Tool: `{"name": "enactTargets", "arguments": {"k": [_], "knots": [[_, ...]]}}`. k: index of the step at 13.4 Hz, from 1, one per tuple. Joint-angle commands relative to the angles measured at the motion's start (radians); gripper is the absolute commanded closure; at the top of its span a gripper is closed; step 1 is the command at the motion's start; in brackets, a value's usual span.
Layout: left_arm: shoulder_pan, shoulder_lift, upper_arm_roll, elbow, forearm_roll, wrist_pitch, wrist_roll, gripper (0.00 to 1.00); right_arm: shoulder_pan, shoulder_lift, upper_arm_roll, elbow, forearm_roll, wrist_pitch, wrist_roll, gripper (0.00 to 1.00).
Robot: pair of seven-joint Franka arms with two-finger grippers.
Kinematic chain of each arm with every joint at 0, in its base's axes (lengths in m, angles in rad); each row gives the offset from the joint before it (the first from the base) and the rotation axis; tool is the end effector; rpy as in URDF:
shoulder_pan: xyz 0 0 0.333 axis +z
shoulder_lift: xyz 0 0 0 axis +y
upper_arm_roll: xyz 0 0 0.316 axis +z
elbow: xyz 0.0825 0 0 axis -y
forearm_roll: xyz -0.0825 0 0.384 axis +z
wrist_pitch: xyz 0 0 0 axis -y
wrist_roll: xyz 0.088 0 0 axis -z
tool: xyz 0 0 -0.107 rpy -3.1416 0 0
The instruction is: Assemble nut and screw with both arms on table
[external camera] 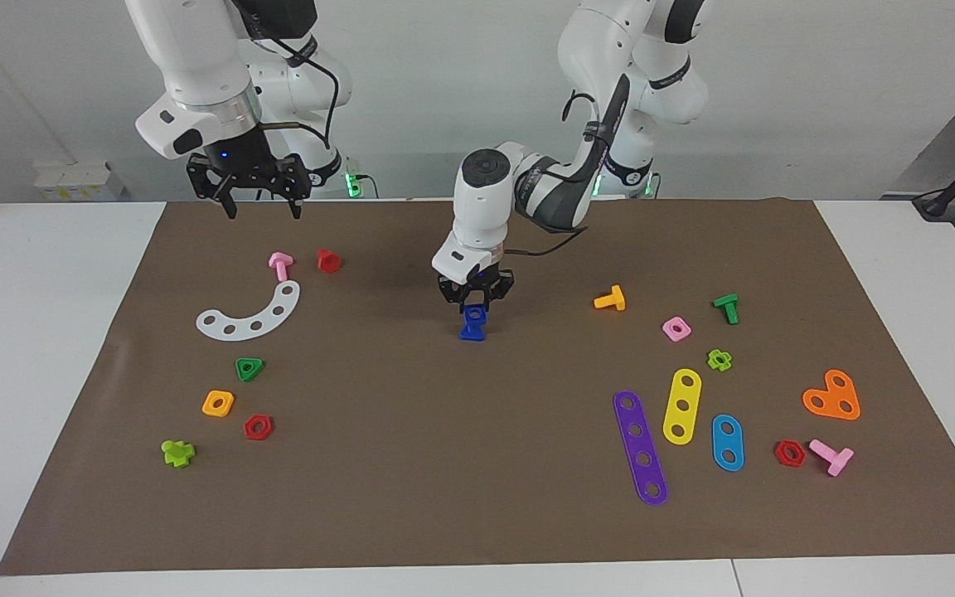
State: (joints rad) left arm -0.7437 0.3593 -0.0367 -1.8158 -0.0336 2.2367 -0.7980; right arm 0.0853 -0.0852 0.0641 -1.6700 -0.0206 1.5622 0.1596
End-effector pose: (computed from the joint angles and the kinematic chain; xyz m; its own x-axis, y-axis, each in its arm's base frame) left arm 0.4593 -0.4537 0.3483 0.9991 0.0408 0.0137 0.0397 -0.9966 0.0721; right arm 0.5203 0.0775 0.6230 0.9998 -0.0107 -0.0183 -0.0102 -0.9995 0.0293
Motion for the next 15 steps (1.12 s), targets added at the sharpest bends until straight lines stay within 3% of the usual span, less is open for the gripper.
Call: {"name": "enactTargets", "arguments": {"k": [1,6,15], "knots": [[-0.008,0.052,0.011,0.07,-0.052,-0.031,-0.003,1.0,-0.015,0.03,0.005,0.091,0.022,-0.071,-0.035,0.0],[0.003,0.064,0.014,0.085,-0.051,-0.014,-0.006,1.0,-0.015,0.033,0.003,0.084,0.022,-0.065,-0.035,0.0],[-0.008,0.04,0.015,-0.059,-0.038,0.067,0.0,1.0,-0.01,0.016,0.005,0.049,0.022,-0.062,-0.048,0.0]]}}
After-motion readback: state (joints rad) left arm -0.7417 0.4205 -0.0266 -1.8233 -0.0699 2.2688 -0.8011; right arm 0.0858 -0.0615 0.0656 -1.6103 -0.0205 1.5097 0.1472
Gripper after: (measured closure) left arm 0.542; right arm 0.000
